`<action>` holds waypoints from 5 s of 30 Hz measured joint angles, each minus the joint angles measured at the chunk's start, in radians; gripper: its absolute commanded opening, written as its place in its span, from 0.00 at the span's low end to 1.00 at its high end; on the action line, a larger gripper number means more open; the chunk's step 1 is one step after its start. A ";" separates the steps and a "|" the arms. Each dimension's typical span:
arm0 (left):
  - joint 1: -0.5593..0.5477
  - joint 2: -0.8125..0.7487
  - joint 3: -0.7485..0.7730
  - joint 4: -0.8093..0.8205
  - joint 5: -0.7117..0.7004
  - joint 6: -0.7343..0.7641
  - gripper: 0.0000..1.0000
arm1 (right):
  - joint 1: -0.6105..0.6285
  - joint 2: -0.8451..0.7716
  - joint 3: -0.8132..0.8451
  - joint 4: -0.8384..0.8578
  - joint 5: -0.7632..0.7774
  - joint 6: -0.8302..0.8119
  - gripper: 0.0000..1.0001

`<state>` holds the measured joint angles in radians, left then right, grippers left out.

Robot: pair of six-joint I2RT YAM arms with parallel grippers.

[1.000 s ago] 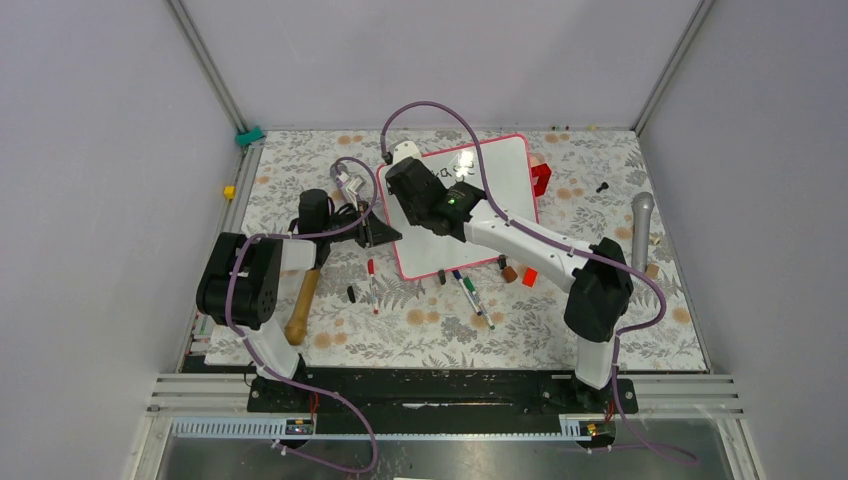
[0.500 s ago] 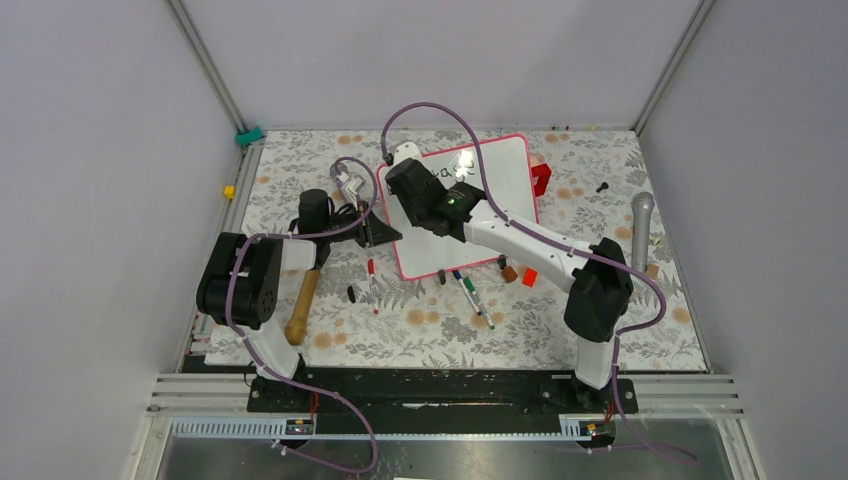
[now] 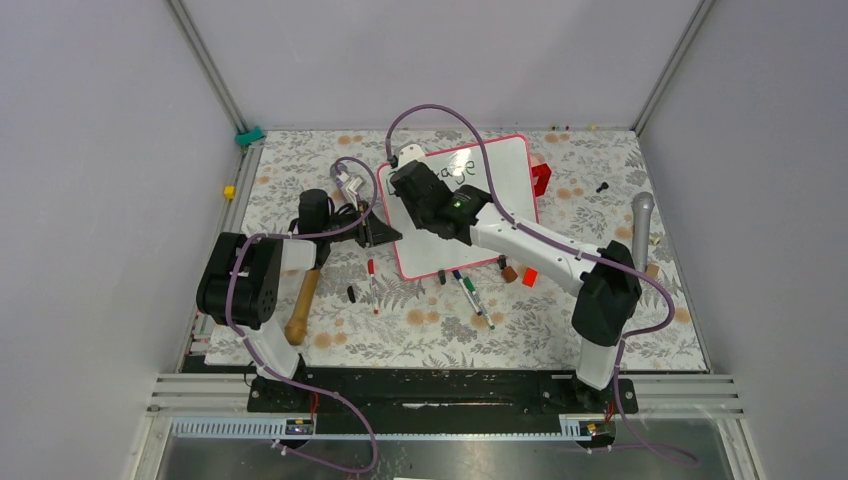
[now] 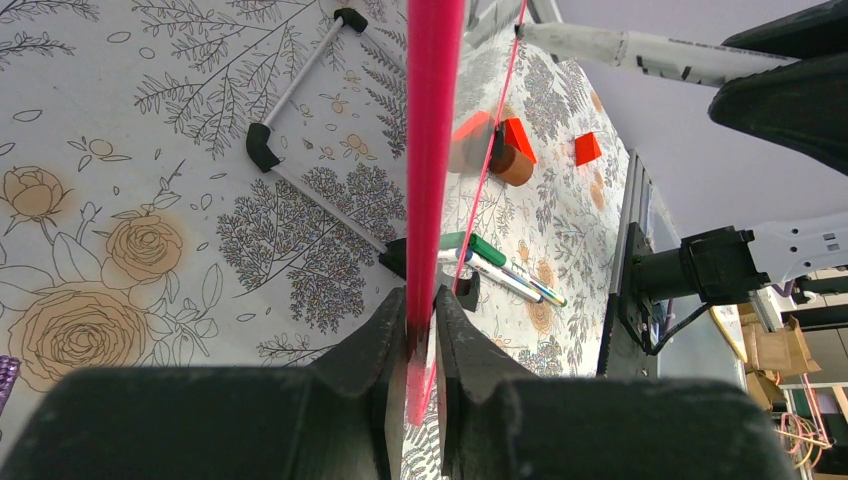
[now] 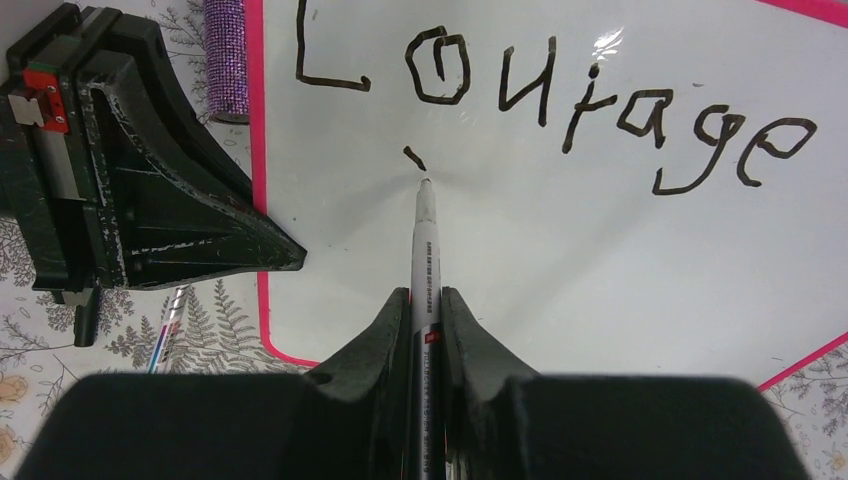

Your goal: Write a sentence on the whiteboard

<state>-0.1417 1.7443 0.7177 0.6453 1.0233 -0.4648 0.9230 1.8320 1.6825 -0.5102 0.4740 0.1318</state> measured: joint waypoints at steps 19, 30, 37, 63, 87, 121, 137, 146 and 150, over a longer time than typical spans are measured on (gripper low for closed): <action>0.003 0.003 0.000 0.005 0.004 -0.008 0.00 | 0.000 0.003 -0.008 -0.001 -0.019 0.004 0.00; 0.005 0.006 0.000 0.008 0.005 -0.008 0.00 | 0.000 0.033 0.019 -0.015 -0.019 0.004 0.00; 0.005 0.006 0.000 0.008 0.005 -0.010 0.00 | 0.000 0.036 0.026 -0.024 -0.019 0.004 0.00; 0.005 0.006 0.000 0.009 0.005 -0.016 0.00 | 0.000 0.036 0.020 -0.049 -0.026 0.019 0.00; 0.007 0.008 -0.006 0.033 0.013 -0.033 0.00 | 0.005 -0.078 -0.060 -0.026 -0.048 0.028 0.00; 0.010 0.019 -0.008 0.059 0.022 -0.049 0.00 | 0.005 -0.043 -0.064 0.027 0.007 0.011 0.00; 0.010 0.019 -0.009 0.060 0.022 -0.052 0.00 | -0.003 -0.028 -0.064 0.030 0.011 0.010 0.00; 0.012 0.019 -0.011 0.062 0.022 -0.052 0.00 | -0.008 -0.003 -0.029 0.030 0.014 0.005 0.00; 0.012 0.019 -0.011 0.062 0.021 -0.053 0.00 | -0.009 0.002 -0.026 0.029 0.013 0.004 0.00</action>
<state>-0.1295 1.7630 0.7063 0.7074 1.0447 -0.5175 0.9142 1.8343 1.6569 -0.4812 0.4873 0.1356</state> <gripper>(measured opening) 0.125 0.174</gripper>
